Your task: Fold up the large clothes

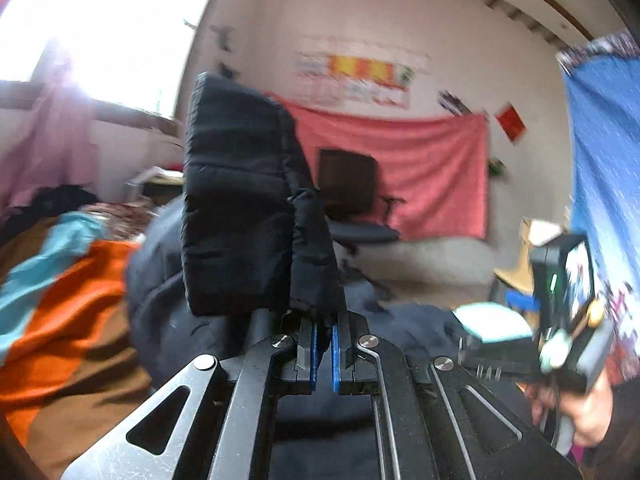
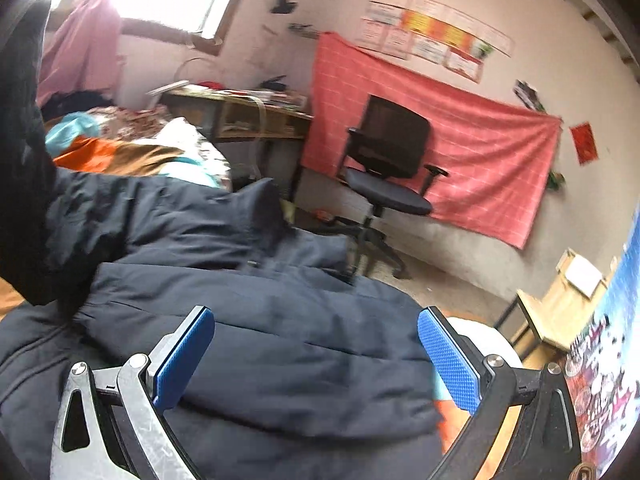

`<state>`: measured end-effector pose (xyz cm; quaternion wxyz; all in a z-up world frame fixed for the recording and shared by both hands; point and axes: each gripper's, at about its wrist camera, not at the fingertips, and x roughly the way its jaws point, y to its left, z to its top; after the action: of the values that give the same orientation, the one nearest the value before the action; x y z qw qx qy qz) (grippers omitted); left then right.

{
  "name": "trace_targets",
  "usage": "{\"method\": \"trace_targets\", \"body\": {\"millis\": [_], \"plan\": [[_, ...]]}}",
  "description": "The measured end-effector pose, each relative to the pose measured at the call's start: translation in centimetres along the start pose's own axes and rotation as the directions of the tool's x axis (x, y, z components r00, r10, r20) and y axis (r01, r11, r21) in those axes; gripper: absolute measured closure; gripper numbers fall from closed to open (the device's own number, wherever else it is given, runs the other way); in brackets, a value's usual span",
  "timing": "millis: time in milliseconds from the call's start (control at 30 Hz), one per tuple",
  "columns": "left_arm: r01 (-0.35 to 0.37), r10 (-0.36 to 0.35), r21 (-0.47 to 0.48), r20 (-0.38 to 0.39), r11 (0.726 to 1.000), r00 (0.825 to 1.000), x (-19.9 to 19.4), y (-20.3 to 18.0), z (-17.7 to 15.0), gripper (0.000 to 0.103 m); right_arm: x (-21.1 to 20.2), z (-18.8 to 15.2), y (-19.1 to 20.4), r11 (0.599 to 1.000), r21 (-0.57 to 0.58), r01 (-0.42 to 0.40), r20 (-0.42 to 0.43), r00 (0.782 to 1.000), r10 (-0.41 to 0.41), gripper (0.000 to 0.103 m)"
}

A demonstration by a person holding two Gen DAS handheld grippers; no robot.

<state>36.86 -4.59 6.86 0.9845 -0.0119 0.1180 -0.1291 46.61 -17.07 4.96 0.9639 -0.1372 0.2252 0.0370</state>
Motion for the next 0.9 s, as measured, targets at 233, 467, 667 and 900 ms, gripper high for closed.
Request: {"method": "trace_targets", "body": {"millis": [233, 467, 667, 900], "plan": [[0.143, -0.132, 0.045, -0.193, 0.989, 0.972, 5.9, -5.4, -3.0, 0.100, -0.7, -2.5, -9.2, 0.968, 0.248, -0.048, 0.008, 0.999, 0.047, 0.000], [0.219, -0.170, 0.102, -0.354, 0.970, 0.920, 8.9, -8.1, -6.1, 0.100, -0.7, -5.0, -14.4, 0.879, 0.432, -0.202, 0.025, 0.977, 0.212, 0.000], [0.266, -0.186, 0.104, -0.477, 0.958, 0.859, 11.4, -9.0, -7.8, 0.100, 0.7, -7.4, -16.1, 0.635, 0.635, -0.440, 0.111, 0.865, 0.490, 0.000], [0.362, -0.263, 0.095, -0.523, 0.927, 0.811, 11.2, -9.0, -7.6, 0.072, 3.5, -8.1, -15.4, 0.415, 0.781, -0.467, 0.122, 0.765, 0.632, 0.000]]}}
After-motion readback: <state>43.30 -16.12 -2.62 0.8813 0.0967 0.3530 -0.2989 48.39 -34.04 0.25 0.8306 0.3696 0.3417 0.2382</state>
